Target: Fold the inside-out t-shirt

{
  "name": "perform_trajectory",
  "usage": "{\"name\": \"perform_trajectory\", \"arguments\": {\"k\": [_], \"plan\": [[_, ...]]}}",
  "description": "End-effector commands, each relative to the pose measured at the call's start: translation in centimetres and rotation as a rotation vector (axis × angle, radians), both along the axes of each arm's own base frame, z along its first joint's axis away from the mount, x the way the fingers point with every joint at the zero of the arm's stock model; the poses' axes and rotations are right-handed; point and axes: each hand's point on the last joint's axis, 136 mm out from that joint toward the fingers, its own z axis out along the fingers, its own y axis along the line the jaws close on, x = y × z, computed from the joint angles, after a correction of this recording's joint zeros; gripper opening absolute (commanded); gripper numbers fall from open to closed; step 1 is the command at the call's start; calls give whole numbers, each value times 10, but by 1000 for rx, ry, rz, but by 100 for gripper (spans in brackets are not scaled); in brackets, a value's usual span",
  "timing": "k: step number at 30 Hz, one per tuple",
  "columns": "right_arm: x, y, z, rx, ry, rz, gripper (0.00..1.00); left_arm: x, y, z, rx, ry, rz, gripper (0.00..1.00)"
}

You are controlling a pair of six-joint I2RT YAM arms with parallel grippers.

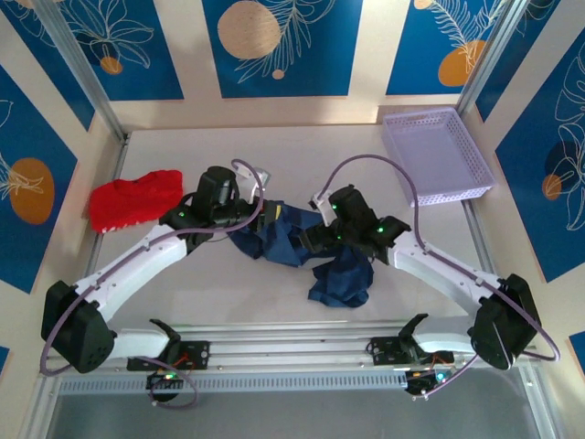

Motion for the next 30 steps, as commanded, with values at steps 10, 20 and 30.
{"name": "perform_trajectory", "arguments": {"k": [10, 20, 30], "plan": [[37, 19, -24, -12, -93, -18, 26, 14, 23, 13, 70, -87, 142, 0], [-8, 34, 49, 460, 242, 108, 0, 62, 75, -34, 441, -142, 401, 19], [14, 21, 50, 583, 426, 20, 0, -2, 15, -20, 242, -230, 85, 45]]}}
